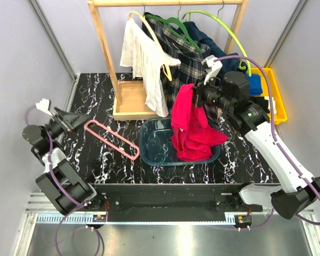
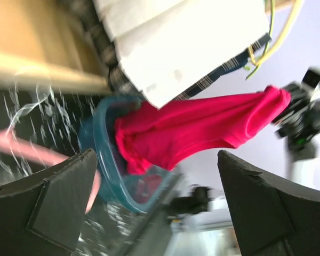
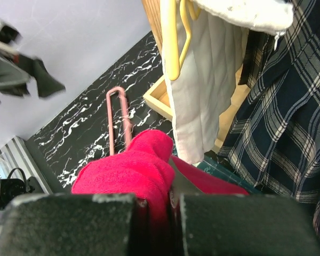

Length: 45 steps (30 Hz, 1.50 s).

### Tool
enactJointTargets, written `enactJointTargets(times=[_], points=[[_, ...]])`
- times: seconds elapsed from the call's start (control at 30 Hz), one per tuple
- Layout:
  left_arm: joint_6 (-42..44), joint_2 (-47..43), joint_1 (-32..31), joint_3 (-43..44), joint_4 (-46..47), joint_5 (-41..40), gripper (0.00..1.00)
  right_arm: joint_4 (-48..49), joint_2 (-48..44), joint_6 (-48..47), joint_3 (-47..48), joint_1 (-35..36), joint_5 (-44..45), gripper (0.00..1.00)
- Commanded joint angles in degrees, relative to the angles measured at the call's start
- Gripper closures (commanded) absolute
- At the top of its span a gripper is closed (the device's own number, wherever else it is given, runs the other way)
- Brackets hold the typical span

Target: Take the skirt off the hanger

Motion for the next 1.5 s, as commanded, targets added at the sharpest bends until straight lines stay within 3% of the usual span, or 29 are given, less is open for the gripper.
enactJointTargets(times=[0.0, 0.07, 0.2, 0.33, 0.43, 0.47, 0.5, 0.53, 0.57, 0.6, 0.63, 0.73, 0.77, 0.83, 0.87, 0.9, 0.93, 0.97, 1.0, 1.03, 1.07, 1.1, 1.13, 1.2, 1.23, 1.3, 1.33, 1.47], points=[[-6.48, -0.91, 0.10, 8.80, 25.88, 11.17, 0.01, 3.40, -2.27, 0.36, 3.01, 0.36, 0.06, 1.00], [-8.05, -1.08, 0.11, 10.03, 32.46, 11.34, 0.01, 3.49, -1.75, 0.62, 3.44, 0.36, -0.11, 1.00], [-6.12, -0.47, -2.52, 23.52, 35.91, 11.17, 0.01, 3.75, 1.94, 1.77, 5.55, 0.54, -3.70, 0.99], [-7.27, 1.72, -12.86, 37.86, 42.77, 11.25, 0.01, 5.86, 8.18, 5.11, 9.32, 3.42, -8.37, 0.97], [-6.39, 8.30, -20.69, 59.37, 42.78, 10.99, 0.01, 0.35, 13.19, 1.61, 18.36, 7.55, -7.24, 0.93], [-7.35, 14.50, -22.03, 66.56, 42.78, 11.08, 0.01, -0.81, 15.03, 0.98, 22.74, 8.27, -7.06, 0.92], [-7.53, 18.21, -23.35, 82.56, 42.61, 11.08, 0.01, -1.69, 15.65, 0.63, 24.61, 8.80, -6.71, 0.91], [-7.88, 26.78, -25.71, 91.59, 42.52, 11.08, 0.01, -2.13, 16.18, 0.45, 26.20, 9.76, -6.18, 0.90], [-7.62, 31.48, -26.78, 111.35, 42.35, 11.16, 0.01, -2.48, 17.14, 0.36, 29.26, 10.20, -5.92, 0.90], [-7.36, 37.35, -27.75, 124.69, 42.43, 11.17, 0.01, -3.18, 17.59, 0.19, 31.03, 10.82, -5.56, 0.90], [-6.58, 47.94, -30.28, 137.61, 42.52, 11.43, 0.01, -5.28, 18.03, -0.42, 32.79, 11.69, -4.60, 0.90], [4.80, 40.87, -36.53, 129.33, 42.70, 11.34, 0.01, -10.20, 19.79, -2.35, 39.72, 13.54, -1.97, 0.89], [18.69, 39.80, -37.41, 125.04, 42.70, 11.34, 0.01, -11.44, 20.23, -2.80, 40.62, 14.50, -1.44, 0.88], [34.82, 35.07, -38.74, 116.26, 42.87, 10.64, 0.01, -15.12, 20.58, -3.76, 42.11, 15.21, -0.21, 0.87], [56.32, 32.86, -38.48, 103.16, 42.79, 9.68, 0.01, -16.10, 20.41, -4.12, 42.03, 15.65, 0.32, 0.87], [68.02, 30.41, -36.91, 94.41, 42.61, -3.99, 0.01, -17.33, 20.14, -4.73, 41.68, 15.74, 1.02, 0.86], [81.63, 25.94, -37.77, 85.97, 35.39, -9.26, 0.01, -17.34, 18.92, -5.00, 39.85, 15.74, 2.77, 0.85], [113.69, 23.98, -39.08, 77.36, 25.31, -11.57, 0.01, -17.43, 18.04, -5.35, 38.70, 15.74, 4.09, 0.83], [125.76, 22.14, -41.79, 77.01, 13.64, -16.99, 0.01, -17.34, 17.25, -5.87, 37.47, 15.74, 6.72, 0.80], [138.33, 20.55, -43.73, 84.40, -12.06, -21.48, 0.01, -17.34, 15.76, -6.31, 35.03, 15.74, 8.05, 0.77], [143.76, 21.15, -46.19, 92.48, -28.33, -27.79, 0.01, -17.43, 15.05, -6.58, 33.70, 15.74, 9.11, 0.68], [146.51, 27.16, -52.30, 102.83, -42.68, -42.39, 0.01, -17.69, 14.26, -7.19, 32.29, 15.74, 11.55, 0.66], [140.71, 30.44, -54.28, 117.73, -50.74, -47.58, 0.01, -17.78, 12.77, -7.28, 29.49, 15.74, 13.06, 0.64], [140.81, 34.67, -56.22, 124.53, -55.62, -54.10, 0.01, -17.78, 11.01, -7.63, 26.58, 15.74, 16.22, 0.57], [142.91, 33.64, -57.10, 122.12, -61.74, -56.92, 0.01, -17.87, 9.26, -7.63, 24.13, 15.74, 17.28, 0.57], [139.09, 25.86, -58.86, 111.78, -61.02, -65.42, 0.01, -17.87, 7.41, -8.07, 21.57, 15.66, 21.65, 0.54], [130.98, 23.46, -58.96, 102.42, -60.23, -67.91, 0.01, -17.78, 5.57, -8.16, 19.12, 15.74, 23.60, 0.52], [116.06, 16.50, -59.22, 91.52, -70.65, -78.99, 0.01, -17.61, 1.08, -10.62, 12.95, 15.74, 32.13, 0.45]])
